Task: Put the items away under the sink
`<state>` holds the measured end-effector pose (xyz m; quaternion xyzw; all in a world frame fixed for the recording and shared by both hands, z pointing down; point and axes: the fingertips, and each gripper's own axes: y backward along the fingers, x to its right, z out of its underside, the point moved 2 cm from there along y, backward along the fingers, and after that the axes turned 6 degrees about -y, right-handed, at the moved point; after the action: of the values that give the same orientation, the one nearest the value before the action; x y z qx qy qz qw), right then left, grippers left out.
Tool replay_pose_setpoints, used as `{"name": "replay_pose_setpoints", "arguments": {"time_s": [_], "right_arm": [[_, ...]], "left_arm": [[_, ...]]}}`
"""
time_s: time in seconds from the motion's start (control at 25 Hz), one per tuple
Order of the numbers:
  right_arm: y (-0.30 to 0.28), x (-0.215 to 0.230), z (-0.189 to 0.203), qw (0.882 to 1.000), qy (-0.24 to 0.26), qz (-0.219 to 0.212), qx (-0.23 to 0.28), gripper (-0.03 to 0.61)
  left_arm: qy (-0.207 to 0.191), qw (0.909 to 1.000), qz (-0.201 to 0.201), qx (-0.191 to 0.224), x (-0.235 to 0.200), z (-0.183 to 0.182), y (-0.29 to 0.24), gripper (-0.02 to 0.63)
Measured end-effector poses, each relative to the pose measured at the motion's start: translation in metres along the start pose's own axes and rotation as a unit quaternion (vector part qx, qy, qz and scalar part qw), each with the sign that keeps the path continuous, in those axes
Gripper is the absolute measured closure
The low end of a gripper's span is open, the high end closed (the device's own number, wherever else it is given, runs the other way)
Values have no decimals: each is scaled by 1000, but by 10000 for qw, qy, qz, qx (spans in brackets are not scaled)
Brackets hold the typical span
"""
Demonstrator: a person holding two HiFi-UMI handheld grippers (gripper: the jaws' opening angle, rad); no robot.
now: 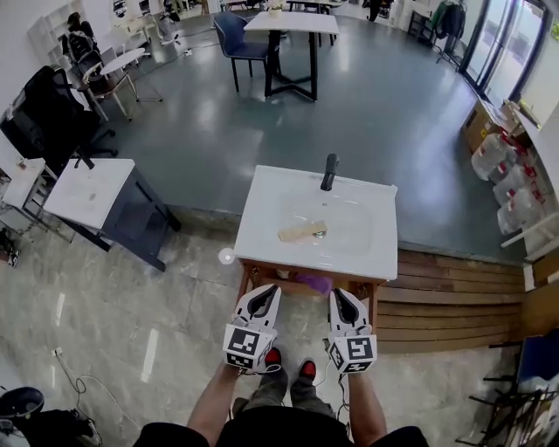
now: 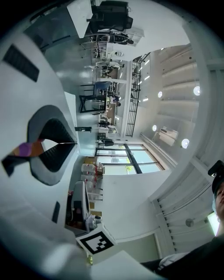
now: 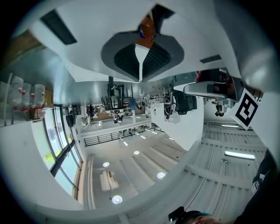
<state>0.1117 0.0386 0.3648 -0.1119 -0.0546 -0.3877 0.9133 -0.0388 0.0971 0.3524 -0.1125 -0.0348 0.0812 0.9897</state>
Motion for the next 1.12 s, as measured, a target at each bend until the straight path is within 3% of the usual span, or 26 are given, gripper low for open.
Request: {"name": "replay_pose_setpoints", "arguments": {"time_s": [0.68, 1.12], "right_arm": [[-3, -1, -7, 9992, 34, 393, 21, 541], [-29, -13, -14, 9990, 84, 426, 95, 541]], "left_arm": [[-38, 9985, 539, 24, -3, -9, -10, 604], [-55, 9978, 639, 160, -27, -14, -18, 604]]}}
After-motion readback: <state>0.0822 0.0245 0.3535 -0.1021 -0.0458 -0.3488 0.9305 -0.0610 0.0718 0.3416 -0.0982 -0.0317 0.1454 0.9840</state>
